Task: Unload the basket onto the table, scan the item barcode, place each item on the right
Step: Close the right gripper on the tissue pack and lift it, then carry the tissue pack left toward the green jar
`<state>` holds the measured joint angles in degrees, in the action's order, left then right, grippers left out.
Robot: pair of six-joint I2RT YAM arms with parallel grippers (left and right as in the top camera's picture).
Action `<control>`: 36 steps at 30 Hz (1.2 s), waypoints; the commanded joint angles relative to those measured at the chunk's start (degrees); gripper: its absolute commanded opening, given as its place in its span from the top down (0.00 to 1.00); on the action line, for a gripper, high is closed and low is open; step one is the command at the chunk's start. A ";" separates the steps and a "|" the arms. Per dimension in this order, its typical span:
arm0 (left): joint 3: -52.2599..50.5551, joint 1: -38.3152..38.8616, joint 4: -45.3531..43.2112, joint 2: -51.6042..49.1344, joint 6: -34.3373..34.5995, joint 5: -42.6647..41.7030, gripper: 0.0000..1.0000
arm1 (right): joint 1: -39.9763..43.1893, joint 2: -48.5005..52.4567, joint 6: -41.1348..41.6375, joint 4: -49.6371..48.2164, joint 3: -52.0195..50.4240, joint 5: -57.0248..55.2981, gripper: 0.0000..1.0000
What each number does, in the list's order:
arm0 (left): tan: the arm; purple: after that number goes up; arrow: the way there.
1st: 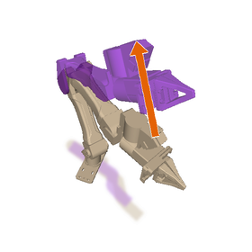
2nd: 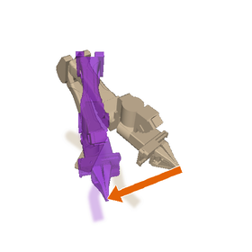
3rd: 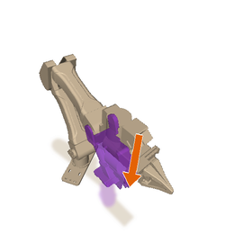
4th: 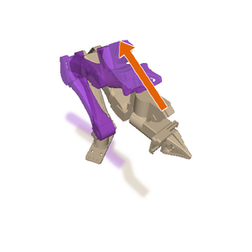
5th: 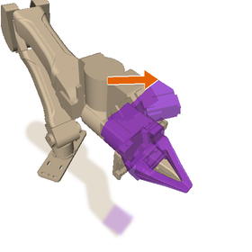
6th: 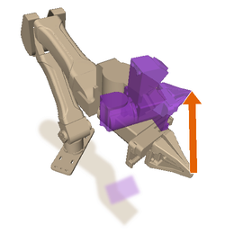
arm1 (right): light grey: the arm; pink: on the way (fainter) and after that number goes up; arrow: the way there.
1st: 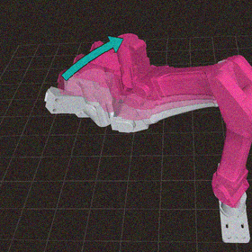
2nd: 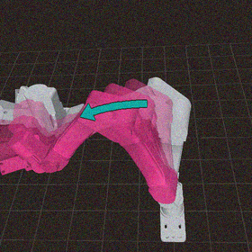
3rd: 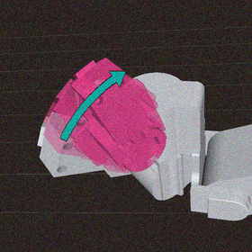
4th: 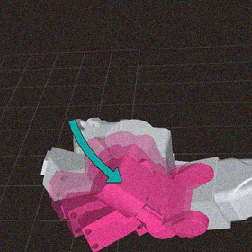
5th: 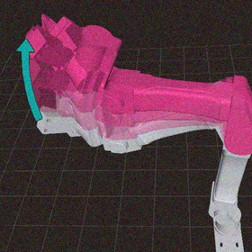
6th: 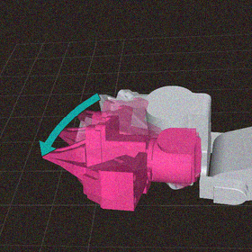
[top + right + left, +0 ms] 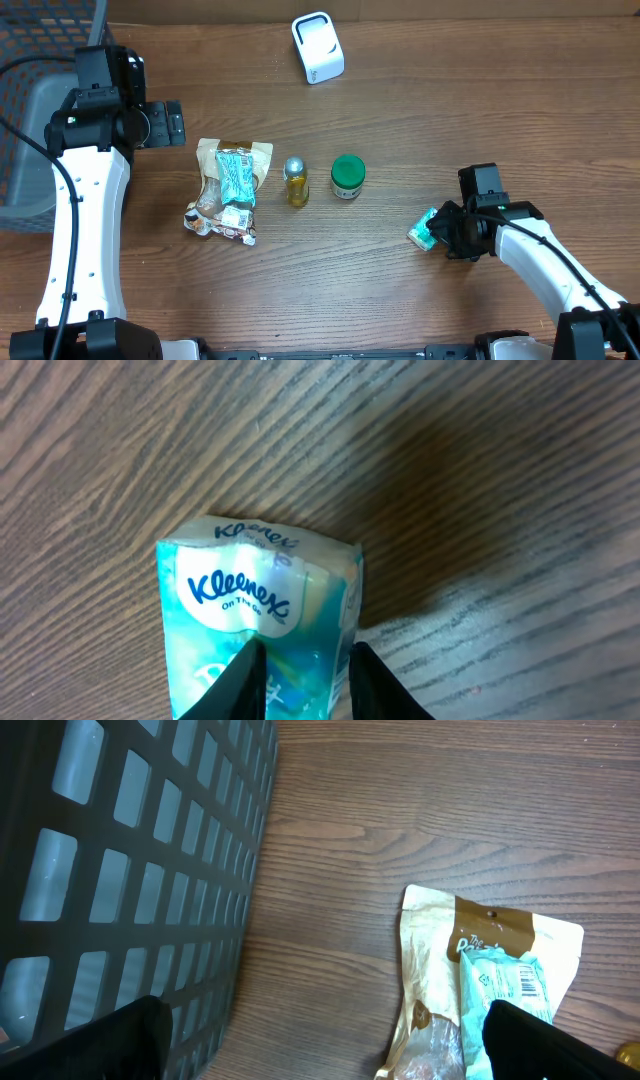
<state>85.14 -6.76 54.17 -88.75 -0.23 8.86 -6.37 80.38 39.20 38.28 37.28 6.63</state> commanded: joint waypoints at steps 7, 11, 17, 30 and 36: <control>1.31 -0.02 -0.20 0.87 -1.07 0.31 0.01 | 0.13 0.44 0.02 -4.07 -3.89 -0.81 0.81; 1.31 -0.02 -0.20 0.87 -1.07 0.31 0.00 | 0.17 0.44 -0.02 -3.96 -4.33 -2.54 0.95; 1.31 -0.02 -0.20 0.87 -1.07 0.31 0.00 | 0.20 -0.22 -7.45 1.79 3.23 -3.34 0.97; 1.31 -0.02 -0.20 0.87 -1.07 0.31 0.00 | -1.57 0.04 -14.43 27.91 23.54 -26.60 0.96; 1.31 -0.02 -0.20 0.87 -1.07 0.31 0.00 | -9.05 4.26 -13.92 30.73 23.54 -36.04 0.96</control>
<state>85.14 -6.76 54.17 -88.75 -0.23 8.86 -11.84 82.26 25.30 68.66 60.18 -21.26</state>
